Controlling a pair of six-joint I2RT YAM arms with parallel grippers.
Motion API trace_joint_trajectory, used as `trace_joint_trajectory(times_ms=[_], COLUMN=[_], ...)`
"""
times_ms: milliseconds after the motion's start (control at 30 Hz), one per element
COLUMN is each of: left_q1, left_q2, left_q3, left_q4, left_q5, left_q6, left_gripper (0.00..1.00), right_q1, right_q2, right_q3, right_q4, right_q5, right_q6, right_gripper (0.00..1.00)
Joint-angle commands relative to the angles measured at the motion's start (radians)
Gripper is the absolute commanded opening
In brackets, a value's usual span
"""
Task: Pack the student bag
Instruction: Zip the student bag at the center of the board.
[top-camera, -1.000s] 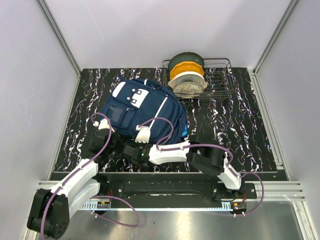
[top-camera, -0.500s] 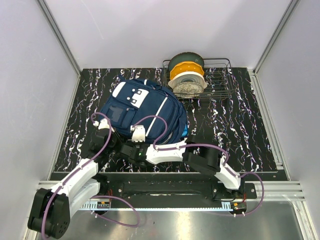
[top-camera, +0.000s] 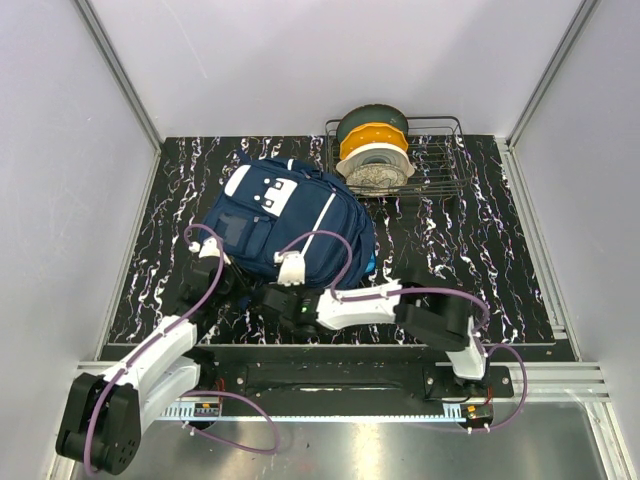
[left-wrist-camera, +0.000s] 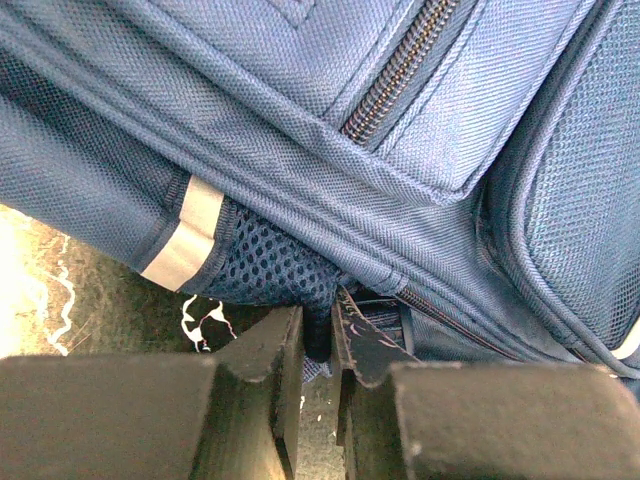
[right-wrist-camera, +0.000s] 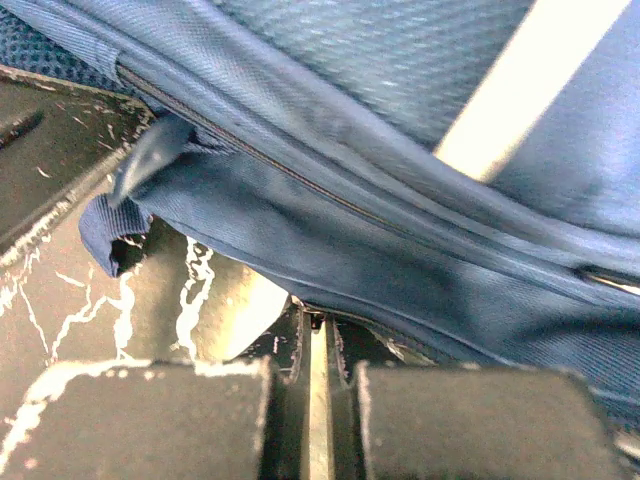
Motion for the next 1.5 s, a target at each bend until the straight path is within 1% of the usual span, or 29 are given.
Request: trace_joint_trajectory(times_ms=[0,133,167,267,500,533,633,833,867,900,967,1033,1100,1200,1233,1267,1300,1333,1367,1400,1433,1467], left_q1=[0.014,0.019,0.019,0.026,0.054,0.057,0.083,0.115,0.117,0.117,0.117,0.117,0.115,0.117,0.115,0.117,0.115,0.115,0.108,0.1,0.089,0.054], left_q2=[0.019,0.025,0.025,0.016,0.01,0.01,0.001,-0.04,-0.044,-0.048,-0.076,-0.108,-0.168,-0.235,-0.251,-0.284,-0.304,-0.324,-0.364,-0.382,-0.398,-0.412], left_q3=[0.036,0.041,0.041,0.039,0.038,0.039,0.056,0.113,0.122,0.142,0.159,0.177,0.2,0.22,0.213,0.199,0.149,0.116,0.048,0.02,0.0,-0.019], left_q4=[0.027,0.026,0.015,0.003,0.001,-0.021,-0.057,-0.129,-0.137,-0.144,-0.163,-0.186,-0.239,-0.334,-0.347,-0.348,-0.317,-0.287,-0.255,-0.202,-0.189,-0.186], left_q5=[0.004,-0.002,-0.028,-0.045,-0.058,-0.059,-0.059,-0.044,-0.035,-0.026,0.029,0.076,0.093,0.123,0.16,0.186,0.214,0.278,0.306,0.338,0.338,0.334], left_q6=[0.006,-0.007,-0.007,-0.02,-0.042,-0.04,-0.036,-0.036,-0.036,-0.034,-0.031,-0.03,-0.039,-0.068,-0.085,-0.15,-0.19,-0.232,-0.319,-0.353,-0.379,-0.41], left_gripper=[0.0,0.0,0.0,0.0,0.0,0.0,0.0,0.0,0.18,0.37,0.69,0.86,0.99,0.99,0.99,0.99,0.99,0.99,0.99,0.99,0.99,0.99], right_q1=[-0.018,-0.016,-0.016,-0.018,-0.019,-0.025,-0.051,-0.111,-0.114,-0.116,-0.114,-0.116,-0.114,-0.114,-0.116,-0.116,-0.114,-0.116,-0.116,-0.114,-0.114,-0.116], right_q2=[-0.185,-0.263,-0.275,-0.344,-0.574,-0.594,-0.659,-0.76,-0.763,-0.763,-0.743,-0.725,-0.699,-0.68,-0.677,-0.679,-0.677,-0.677,-0.677,-0.677,-0.677,-0.679], right_q3=[-0.119,-0.208,-0.22,-0.275,-0.416,-0.427,-0.465,-0.499,-0.496,-0.481,-0.449,-0.433,-0.426,-0.413,-0.415,-0.416,-0.417,-0.417,-0.42,-0.421,-0.423,-0.427], right_q4=[0.011,-0.009,-0.042,-0.082,-0.139,-0.15,-0.156,-0.146,-0.138,-0.127,-0.1,-0.087,-0.066,-0.055,-0.049,-0.046,-0.04,-0.031,-0.028,-0.023,-0.018,-0.015], right_q5=[-0.052,-0.112,-0.105,-0.071,-0.039,-0.037,-0.045,-0.138,-0.175,-0.203,-0.303,-0.348,-0.365,-0.359,-0.355,-0.356,-0.356,-0.358,-0.356,-0.358,-0.358,-0.358], right_q6=[-0.028,-0.011,0.0,0.021,0.047,0.046,0.012,-0.121,-0.15,-0.213,-0.258,-0.266,-0.264,-0.249,-0.246,-0.246,-0.243,-0.241,-0.24,-0.238,-0.237,-0.238], right_gripper=[0.0,0.0,0.0,0.0,0.0,0.0,0.0,0.0,0.0,0.0,0.0,0.0,0.0,0.0,0.0,0.0,0.0,0.0,0.0,0.0,0.0,0.0])
